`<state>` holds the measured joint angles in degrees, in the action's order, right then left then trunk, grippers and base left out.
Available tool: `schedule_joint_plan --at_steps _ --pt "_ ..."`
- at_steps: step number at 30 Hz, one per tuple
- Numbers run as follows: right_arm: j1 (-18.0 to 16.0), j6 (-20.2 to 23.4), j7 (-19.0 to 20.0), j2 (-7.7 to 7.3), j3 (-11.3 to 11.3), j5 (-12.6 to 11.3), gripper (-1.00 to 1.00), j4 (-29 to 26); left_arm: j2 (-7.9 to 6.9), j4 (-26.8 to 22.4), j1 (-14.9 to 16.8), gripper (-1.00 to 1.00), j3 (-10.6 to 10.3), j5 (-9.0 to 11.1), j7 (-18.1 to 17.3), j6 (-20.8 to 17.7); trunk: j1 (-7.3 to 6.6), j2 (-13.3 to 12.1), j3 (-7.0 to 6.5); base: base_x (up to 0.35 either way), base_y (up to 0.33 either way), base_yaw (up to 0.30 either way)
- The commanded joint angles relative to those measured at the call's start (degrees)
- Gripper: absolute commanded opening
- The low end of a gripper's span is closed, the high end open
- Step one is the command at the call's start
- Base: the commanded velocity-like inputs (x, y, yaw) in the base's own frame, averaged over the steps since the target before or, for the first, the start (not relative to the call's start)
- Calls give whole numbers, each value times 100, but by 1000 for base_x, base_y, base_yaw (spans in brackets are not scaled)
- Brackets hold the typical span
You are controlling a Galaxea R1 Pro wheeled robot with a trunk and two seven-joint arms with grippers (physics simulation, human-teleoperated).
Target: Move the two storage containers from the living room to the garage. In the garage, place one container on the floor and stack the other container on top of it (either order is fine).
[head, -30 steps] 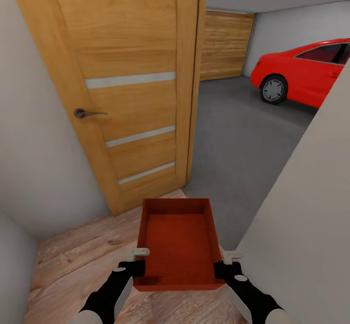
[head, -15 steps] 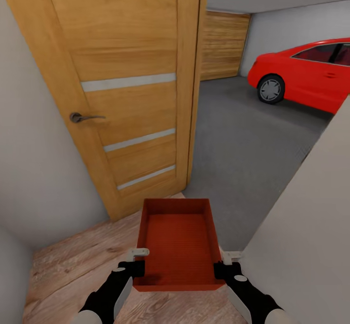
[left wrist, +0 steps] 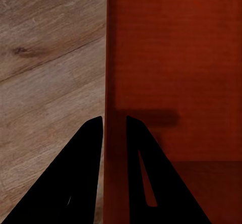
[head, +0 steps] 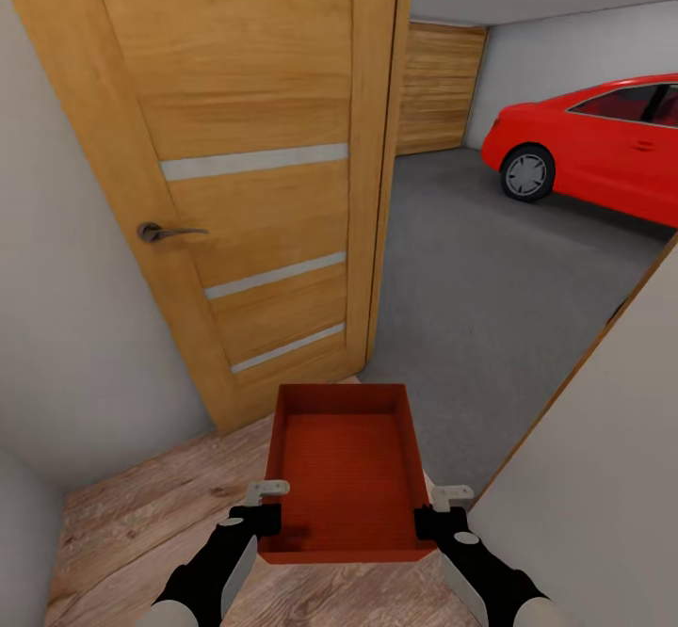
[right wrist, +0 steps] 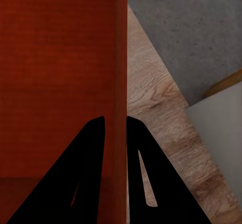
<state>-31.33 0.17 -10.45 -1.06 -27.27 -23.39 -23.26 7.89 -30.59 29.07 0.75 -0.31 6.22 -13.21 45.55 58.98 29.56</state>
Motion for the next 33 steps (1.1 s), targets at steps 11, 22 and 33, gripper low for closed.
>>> schedule_joint_plan --at_steps 11,22,33 --pt "-5 -5 -80 -141 56 -79 -100 85 -4 -35 3 -100 54 -119 37 -41 0 4 5 0 0 0" --pt "-5 0 -80 -141 56 -78 -100 84 0 -32 3 -100 50 -110 11 -41 0 4 5 67 49 0" --pt "-5 -1 -82 -141 56 -78 -100 85 1 -36 3 -100 50 -111 32 -41 0 4 5 101 80 -1"
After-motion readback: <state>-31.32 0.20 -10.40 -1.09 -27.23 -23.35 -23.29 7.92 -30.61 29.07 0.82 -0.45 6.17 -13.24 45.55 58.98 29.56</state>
